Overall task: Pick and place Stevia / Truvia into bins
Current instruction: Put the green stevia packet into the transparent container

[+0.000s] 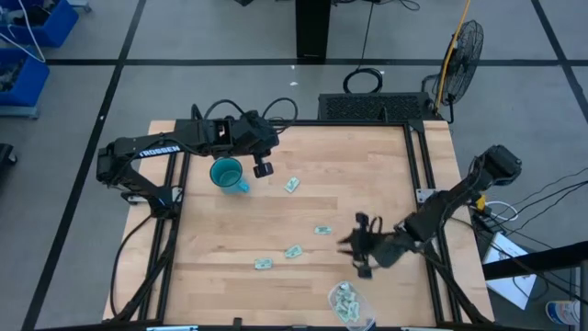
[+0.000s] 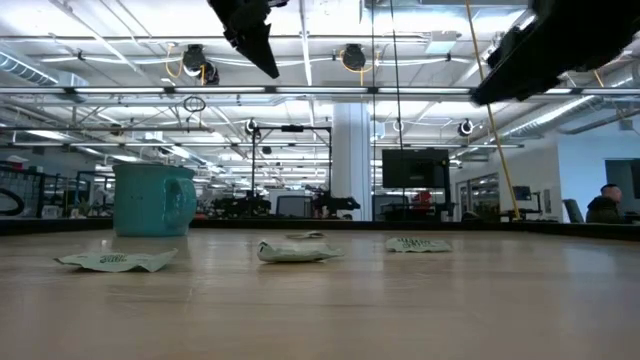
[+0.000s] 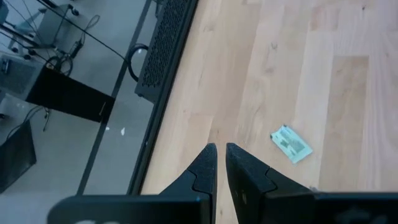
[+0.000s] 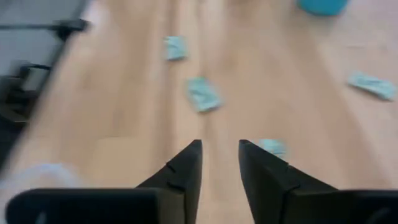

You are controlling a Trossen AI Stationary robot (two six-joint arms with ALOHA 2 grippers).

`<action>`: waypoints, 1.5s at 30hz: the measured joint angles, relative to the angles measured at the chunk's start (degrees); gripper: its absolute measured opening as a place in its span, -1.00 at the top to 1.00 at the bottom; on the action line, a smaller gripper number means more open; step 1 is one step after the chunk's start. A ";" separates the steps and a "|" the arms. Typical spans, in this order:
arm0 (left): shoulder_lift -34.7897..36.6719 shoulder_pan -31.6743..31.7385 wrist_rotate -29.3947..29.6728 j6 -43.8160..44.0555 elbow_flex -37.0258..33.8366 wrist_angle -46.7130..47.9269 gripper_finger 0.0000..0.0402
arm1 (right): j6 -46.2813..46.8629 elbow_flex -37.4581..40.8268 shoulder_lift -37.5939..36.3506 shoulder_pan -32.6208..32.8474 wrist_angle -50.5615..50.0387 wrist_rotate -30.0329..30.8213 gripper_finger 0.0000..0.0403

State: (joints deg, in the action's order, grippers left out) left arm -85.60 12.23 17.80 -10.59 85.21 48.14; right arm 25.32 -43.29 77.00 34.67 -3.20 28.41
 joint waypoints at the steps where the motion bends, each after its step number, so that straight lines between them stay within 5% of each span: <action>1: 0.00 0.00 0.00 -0.02 0.00 0.50 0.79 | -1.33 0.35 0.22 -1.59 0.30 -0.17 0.46; 6: 0.02 0.00 0.03 -1.51 -0.72 2.09 0.79 | -6.58 3.58 3.86 -9.92 5.20 -4.56 0.24; 13: -0.02 0.00 0.07 -3.94 -4.71 1.78 0.79 | -12.68 10.66 11.56 -14.45 27.32 -6.96 0.09; 27: -0.02 0.00 0.06 -7.30 -9.68 -0.52 0.79 | -15.41 13.29 26.01 -17.25 43.75 -9.17 0.08; 45: -0.02 0.00 0.04 -5.74 -9.68 -0.43 0.79 | -9.94 20.96 33.64 -16.56 57.07 -8.21 0.13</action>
State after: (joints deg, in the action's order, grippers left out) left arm -85.62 12.23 17.85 -16.33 75.53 47.70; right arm 15.38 -22.33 110.64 18.11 53.87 20.21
